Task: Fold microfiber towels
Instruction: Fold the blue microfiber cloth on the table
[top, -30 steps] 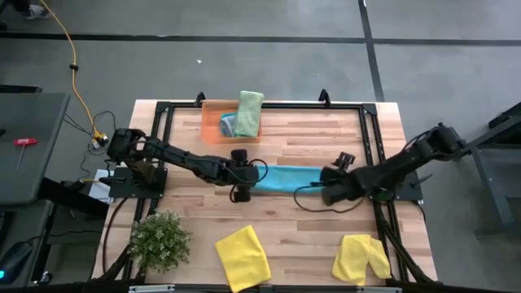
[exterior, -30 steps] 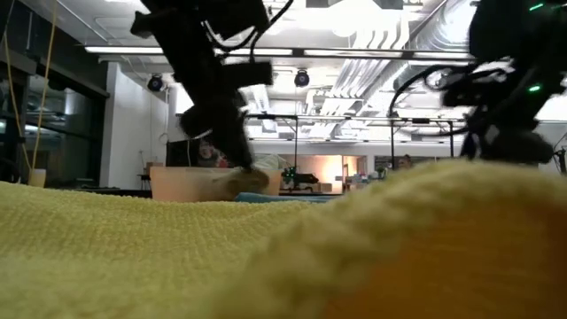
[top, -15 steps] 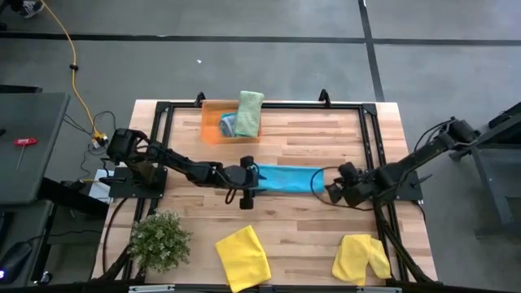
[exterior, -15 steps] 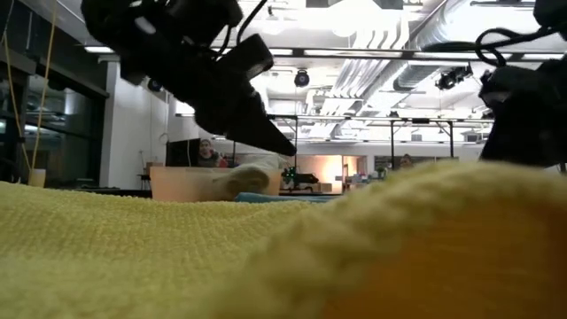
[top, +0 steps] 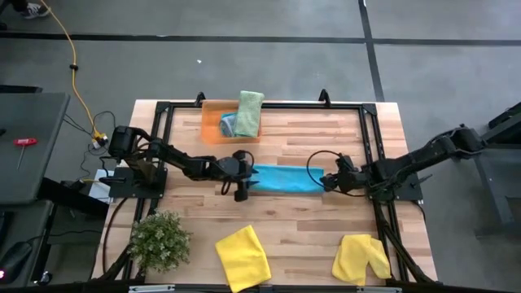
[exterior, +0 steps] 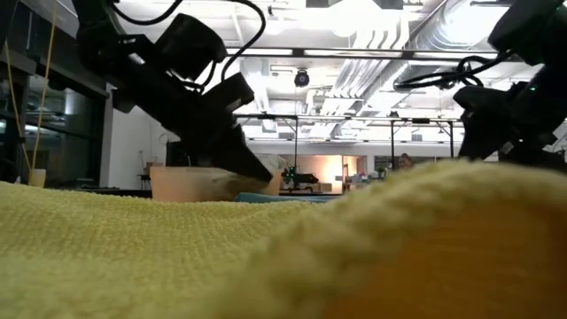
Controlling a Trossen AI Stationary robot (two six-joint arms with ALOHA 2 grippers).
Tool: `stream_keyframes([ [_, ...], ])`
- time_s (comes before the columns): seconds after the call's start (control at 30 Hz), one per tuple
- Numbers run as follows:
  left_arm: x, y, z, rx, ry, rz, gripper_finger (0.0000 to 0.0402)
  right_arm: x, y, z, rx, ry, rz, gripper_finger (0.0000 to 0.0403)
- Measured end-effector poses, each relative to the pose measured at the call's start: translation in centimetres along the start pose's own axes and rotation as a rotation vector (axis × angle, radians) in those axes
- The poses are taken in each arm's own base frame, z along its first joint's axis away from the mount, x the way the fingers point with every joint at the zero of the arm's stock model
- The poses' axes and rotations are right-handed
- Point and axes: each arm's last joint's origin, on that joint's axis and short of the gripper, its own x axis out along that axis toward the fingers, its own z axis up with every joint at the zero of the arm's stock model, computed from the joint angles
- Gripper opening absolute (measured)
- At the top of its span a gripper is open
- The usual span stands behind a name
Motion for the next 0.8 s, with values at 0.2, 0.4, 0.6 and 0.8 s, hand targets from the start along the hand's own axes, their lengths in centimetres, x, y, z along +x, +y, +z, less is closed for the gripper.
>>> stream_keyframes([
  [0.2, -0.1, -0.2, -1.1, 0.11, 0.1, -0.001, 0.0078, 0.3, 0.2, 0.2, -0.011, 0.001, 0.017, 0.0254],
  [0.4, -0.2, 0.1, -1.3, 0.151, 0.138, 0.11, 0.001, 0.4, 0.2, 0.1, -0.028, 0.007, 0.005, 0.0254],
  [0.6, -0.2, 0.1, -1.4, 0.159, 0.144, 0.102, 0.0001, 0.4, 0.2, 0.1, -0.03, 0.01, 0.001, 0.0254],
  [0.8, -0.2, 0.1, -1.6, 0.163, 0.164, 0.103, 0.0, 0.4, 0.2, 0.1, -0.017, 0.023, 0.005, 0.0254],
])
